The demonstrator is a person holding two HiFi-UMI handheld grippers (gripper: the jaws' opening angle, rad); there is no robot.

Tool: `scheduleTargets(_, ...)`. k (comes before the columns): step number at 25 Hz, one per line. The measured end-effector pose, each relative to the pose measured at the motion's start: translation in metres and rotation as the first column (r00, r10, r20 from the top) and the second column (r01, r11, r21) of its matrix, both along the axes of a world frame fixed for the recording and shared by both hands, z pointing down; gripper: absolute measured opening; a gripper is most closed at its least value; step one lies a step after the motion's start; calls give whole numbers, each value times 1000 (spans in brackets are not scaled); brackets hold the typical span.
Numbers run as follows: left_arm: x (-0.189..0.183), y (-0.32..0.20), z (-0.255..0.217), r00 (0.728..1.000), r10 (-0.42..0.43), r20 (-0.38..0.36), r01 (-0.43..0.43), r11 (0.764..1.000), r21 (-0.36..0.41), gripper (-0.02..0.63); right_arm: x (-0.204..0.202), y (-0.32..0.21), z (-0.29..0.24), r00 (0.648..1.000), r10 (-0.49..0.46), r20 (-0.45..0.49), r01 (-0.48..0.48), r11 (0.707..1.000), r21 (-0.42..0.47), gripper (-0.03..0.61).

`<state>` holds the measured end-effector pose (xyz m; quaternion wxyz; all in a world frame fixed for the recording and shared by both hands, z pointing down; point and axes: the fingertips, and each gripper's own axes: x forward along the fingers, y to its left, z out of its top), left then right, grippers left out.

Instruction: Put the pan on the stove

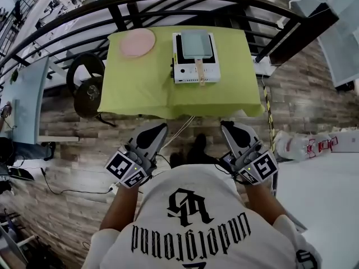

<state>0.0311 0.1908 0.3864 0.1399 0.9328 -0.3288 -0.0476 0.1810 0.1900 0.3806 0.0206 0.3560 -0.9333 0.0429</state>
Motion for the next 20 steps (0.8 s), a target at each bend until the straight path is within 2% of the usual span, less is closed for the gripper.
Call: scheduleTargets(20,-7,16,-9,999,31,21,-31,999,18,2,-23,18,-15,1000,-1,4,1,999,33,2)
